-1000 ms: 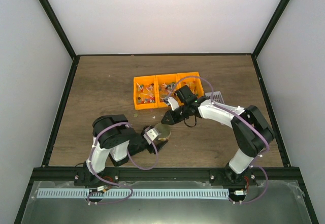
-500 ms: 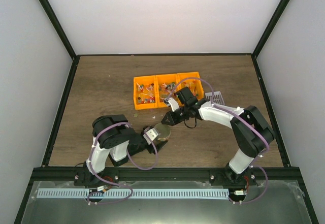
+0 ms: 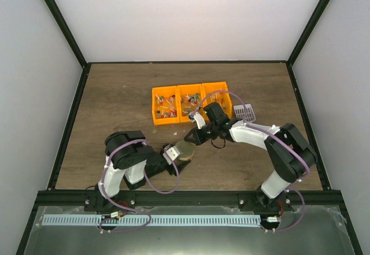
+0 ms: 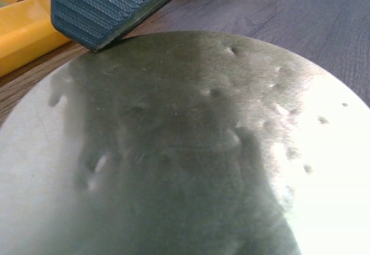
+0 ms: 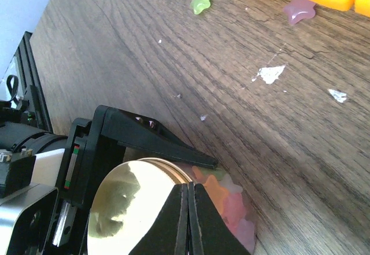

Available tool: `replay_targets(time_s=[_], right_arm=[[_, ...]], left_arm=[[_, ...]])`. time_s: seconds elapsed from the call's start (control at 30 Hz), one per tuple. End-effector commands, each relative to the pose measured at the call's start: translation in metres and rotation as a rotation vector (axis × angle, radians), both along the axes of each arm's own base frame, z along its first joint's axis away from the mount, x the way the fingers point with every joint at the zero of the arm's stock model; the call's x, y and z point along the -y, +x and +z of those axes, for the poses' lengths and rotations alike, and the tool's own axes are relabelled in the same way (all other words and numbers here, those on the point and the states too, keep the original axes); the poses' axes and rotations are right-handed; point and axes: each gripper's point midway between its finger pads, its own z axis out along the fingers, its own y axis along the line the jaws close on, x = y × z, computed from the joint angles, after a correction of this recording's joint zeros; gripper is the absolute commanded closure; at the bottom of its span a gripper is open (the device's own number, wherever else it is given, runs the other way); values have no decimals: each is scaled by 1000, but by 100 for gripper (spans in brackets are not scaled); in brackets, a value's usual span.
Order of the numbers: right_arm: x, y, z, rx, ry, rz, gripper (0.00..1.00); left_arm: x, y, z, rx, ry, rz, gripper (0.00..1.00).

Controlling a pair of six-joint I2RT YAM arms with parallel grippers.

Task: Pack the candies
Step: Screw the bottle lid onto the packing bottle.

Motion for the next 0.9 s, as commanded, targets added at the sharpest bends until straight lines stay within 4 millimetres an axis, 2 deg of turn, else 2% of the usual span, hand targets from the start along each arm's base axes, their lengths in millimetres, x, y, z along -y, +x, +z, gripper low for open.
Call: replay_targets(time_s=[0.0,0.13,0.27,0.87], right_arm=[[21,-98,-40,-358,-66,148,99],[30,-112,-46,-391,-72,141,99],[36,-121,-43,-404,-64,128,99],[43,-180,-41,-492,-60,162,99]], left_arm=[[-20,4,6,-69,-119,113,17],[-21,4,5,-75,-119,116,17],[-21,5,6,-69,-120,116,17],[-21,6,5,-81,-128,126,18]])
